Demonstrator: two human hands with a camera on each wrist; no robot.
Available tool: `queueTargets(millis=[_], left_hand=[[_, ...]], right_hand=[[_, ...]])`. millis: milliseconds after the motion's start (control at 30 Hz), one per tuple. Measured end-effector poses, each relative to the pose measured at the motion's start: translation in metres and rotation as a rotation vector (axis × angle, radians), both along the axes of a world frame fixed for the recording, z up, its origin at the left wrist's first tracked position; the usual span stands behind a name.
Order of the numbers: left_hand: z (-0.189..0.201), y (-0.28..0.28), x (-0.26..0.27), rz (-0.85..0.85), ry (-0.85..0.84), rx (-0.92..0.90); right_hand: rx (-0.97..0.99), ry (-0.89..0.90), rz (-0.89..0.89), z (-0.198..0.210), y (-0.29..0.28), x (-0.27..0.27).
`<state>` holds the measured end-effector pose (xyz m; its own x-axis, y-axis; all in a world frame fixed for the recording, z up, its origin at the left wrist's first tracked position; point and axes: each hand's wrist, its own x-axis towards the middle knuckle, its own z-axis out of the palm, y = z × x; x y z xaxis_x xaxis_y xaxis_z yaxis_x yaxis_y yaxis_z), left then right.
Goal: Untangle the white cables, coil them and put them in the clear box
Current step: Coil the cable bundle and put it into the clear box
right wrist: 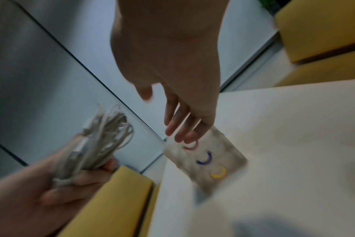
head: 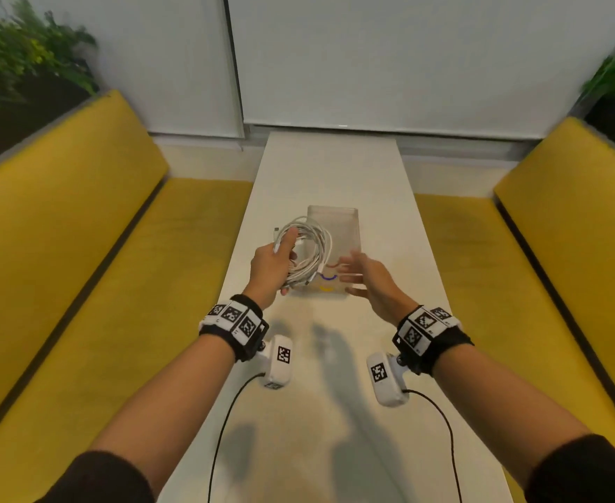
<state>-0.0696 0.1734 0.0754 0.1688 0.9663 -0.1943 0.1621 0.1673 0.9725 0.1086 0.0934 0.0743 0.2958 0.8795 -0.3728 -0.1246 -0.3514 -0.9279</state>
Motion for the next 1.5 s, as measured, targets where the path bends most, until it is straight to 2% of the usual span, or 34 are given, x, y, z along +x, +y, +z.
queueTargets(millis=[133, 300, 533, 767, 900, 1133, 1333, 1500], left_hand=[[-0.026, 0.000, -0.021, -0.046, 0.041, -0.088], [-0.040, 0.006, -0.038, -0.088, 0.089, -0.154], [-0.043, 0.018, -0.045, -0.124, 0.128, -0.172], [-0.046, 0.020, -0.041, -0.179, 0.120, -0.191], [-0.045, 0.022, -0.037, -0.222, 0.149, -0.168], [-0.024, 0.027, -0.012, -0.221, 0.396, 0.133], [-0.012, 0.025, 0.035, -0.339, 0.818, 0.660], [-0.027, 0.015, 0.062, -0.566, 1.091, 1.032]], right_hand=[[-0.084, -0.032, -0.064, -0.046, 0.011, -0.009], [-0.093, 0.120, -0.289, -0.073, 0.034, -0.027], [-0.060, 0.325, -0.495, -0.081, 0.061, -0.034], [-0.104, 0.435, -0.496, -0.082, 0.064, -0.026], [-0.084, 0.495, -0.555, -0.081, 0.059, -0.027], [-0.082, 0.627, -0.542, -0.086, 0.028, -0.030], [-0.072, 0.675, -0.516, -0.088, 0.006, -0.034], [-0.047, 0.682, -0.556, -0.080, 0.002, -0.038]])
